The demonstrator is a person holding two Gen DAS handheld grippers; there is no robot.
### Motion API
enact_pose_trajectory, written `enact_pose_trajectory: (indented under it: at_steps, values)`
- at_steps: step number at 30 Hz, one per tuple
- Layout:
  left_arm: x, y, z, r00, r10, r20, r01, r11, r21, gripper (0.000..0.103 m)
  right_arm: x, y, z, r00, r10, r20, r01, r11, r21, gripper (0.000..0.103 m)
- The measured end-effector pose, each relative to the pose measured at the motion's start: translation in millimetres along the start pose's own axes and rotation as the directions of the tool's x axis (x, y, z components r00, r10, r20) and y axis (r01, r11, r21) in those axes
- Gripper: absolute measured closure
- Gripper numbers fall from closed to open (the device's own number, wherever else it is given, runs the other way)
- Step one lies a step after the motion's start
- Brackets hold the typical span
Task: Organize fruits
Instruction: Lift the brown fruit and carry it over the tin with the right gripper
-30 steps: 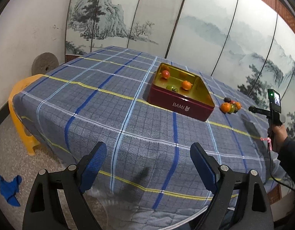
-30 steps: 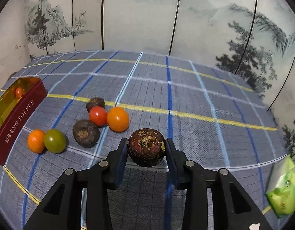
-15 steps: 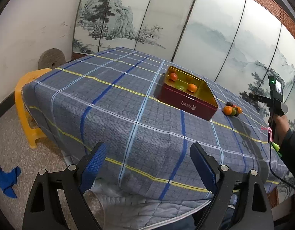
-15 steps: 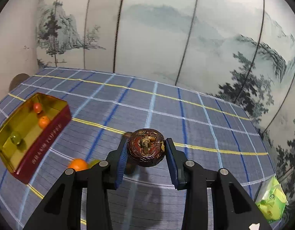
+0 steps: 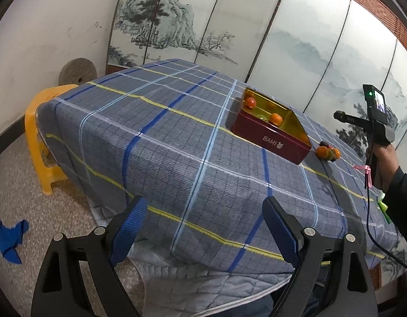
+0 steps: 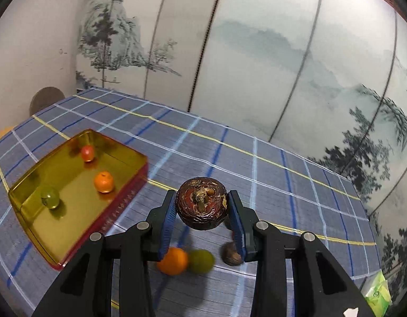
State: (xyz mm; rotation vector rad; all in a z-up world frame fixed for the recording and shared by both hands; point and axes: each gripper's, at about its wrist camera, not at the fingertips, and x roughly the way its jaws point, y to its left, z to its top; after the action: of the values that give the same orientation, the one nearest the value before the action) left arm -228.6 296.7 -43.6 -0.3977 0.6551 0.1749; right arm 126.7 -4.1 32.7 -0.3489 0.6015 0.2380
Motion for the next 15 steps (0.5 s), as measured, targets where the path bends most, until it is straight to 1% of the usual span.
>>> enact_pose_trajectory:
  at_steps: [8, 15]
  values:
    - [1.5, 16.2, -4.3, 1.0, 0.023, -0.017, -0.023, 0.999, -0.034, 0.014, 6.7, 49.3, 12.2, 0.999, 0.051, 0.004, -0.051, 0.997, -0.054, 0.068]
    - [1.3, 26.3, -6.2, 0.999, 0.038, -0.025, -0.039, 0.998, -0.049, 0.014, 13.5, 85.7, 15.6, 0.995, 0.099, -0.006, -0.1, 0.991, -0.089, 0.068]
